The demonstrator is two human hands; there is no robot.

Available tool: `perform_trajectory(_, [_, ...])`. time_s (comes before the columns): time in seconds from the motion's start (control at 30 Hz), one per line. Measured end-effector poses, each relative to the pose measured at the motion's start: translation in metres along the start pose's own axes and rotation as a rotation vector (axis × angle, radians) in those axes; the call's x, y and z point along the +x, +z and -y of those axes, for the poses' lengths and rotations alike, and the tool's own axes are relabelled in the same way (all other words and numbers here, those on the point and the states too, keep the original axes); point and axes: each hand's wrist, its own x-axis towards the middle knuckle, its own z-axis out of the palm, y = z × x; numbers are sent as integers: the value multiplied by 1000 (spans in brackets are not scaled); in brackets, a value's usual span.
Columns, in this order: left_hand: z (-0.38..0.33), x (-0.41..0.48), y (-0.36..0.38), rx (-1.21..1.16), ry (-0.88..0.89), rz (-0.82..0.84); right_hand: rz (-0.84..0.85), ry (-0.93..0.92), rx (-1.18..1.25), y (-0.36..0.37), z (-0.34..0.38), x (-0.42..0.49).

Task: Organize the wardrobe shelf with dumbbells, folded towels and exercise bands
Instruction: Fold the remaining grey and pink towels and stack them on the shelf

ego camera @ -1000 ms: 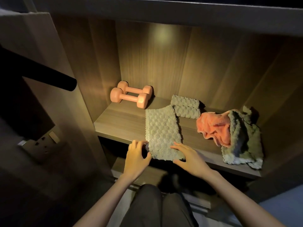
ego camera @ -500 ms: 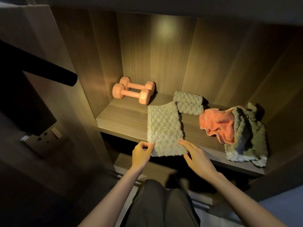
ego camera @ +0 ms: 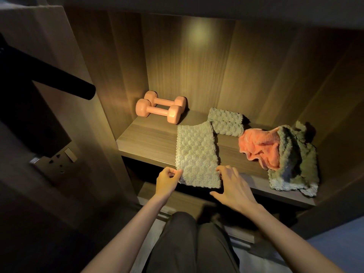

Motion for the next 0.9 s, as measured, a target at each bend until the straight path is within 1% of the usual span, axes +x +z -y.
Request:
perform_trajectory(0.07, [0,1,-2,-4,-4,21,-28,-40,-85,4,2,2])
perform_trajectory(0.17, [-3,5,-5,-6,-32,64,-84,-59,-113,3,6,6])
perform_trajectory(0.4, [-6,3,-9,-50,-7,142,-161,-28,5,-7,10,3])
perform_trajectory(0.5, [-3,1,-7,-1,-17,131,-143,-20,15,-7,6,1])
perform_trajectory(0.6, [1,-1,-3,-8,-84,132,-107,-18,15,-9,3,-2])
perform_trajectory(0.73, [0,-4,1,-151,-218,254,-53,-24,16,-14,-4,-4])
perform_trajectory(0.83, [-1,-8,4,-120,-178,341,-33,-77,110,-17,-10,-3])
perform_trajectory(0.9, [-2,-11,7,-114,-155,339,-40,-40,179,-20,-14,-2])
